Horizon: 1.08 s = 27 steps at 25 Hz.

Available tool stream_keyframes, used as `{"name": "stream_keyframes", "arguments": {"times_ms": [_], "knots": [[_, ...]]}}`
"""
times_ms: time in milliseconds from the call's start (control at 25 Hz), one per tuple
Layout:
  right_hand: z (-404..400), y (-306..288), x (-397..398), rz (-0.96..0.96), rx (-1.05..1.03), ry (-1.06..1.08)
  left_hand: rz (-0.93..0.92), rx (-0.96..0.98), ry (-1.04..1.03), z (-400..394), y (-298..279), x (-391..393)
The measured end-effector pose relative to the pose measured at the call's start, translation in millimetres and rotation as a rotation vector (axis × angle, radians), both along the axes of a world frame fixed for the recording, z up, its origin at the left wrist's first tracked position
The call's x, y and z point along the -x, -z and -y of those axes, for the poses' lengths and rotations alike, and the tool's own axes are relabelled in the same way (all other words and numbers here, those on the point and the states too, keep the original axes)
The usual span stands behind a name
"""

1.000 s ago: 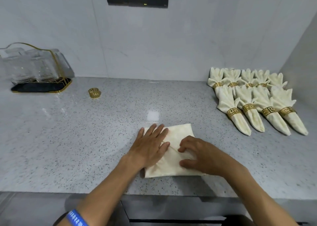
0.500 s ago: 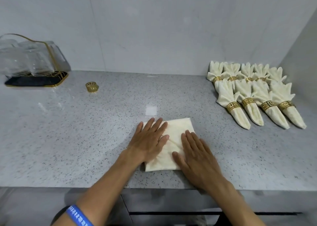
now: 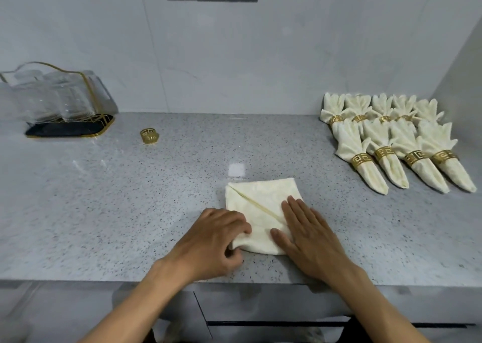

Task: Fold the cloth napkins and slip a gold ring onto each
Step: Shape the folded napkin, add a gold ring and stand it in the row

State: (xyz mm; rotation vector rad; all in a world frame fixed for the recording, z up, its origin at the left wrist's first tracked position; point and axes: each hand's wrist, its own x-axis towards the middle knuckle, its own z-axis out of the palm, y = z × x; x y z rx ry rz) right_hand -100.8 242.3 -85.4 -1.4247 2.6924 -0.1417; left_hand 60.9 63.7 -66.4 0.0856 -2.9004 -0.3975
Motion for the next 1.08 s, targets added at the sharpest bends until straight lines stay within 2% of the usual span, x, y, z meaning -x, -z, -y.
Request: {"name": "stream_keyframes", "arguments": {"times_ms": [360,440,560,640,800,1000,1080], "knots": [[-2.5,3.3,13.8,0.013,0.043,-0.044,-0.108,0.039,-0.058,-6.7,10.0,6.5],[-1.6,5.3,15.0,0.028,0.079,-0.041,-0.12,-0.04,-0.101,-7.2,8.1,10.6],[-5.8,1.3,8.1,-0.103,0.308,-0.073,-0.087,-0.335,-0.19,0.0,1.1,18.8],[-13.1,1.5,4.8,-0.203,0.517,-0.125,-0.031,-0.316,-0.212,4.6,-1.0,25.3],[-18.0,2.2,6.4,-0.057,0.602,-0.101,-0.051,-0.406,-0.361,4.4,0.4,36.5],[-14.1,4.9,9.4,-0.009,0.639,-0.016,-0.124,-0.395,-0.437,0.2,-1.4,39.9],[-14.6,7.7,7.1,-0.109,0.588,-0.018,-0.168,-0.275,-0.387,-3.5,-1.8,40.3]]}}
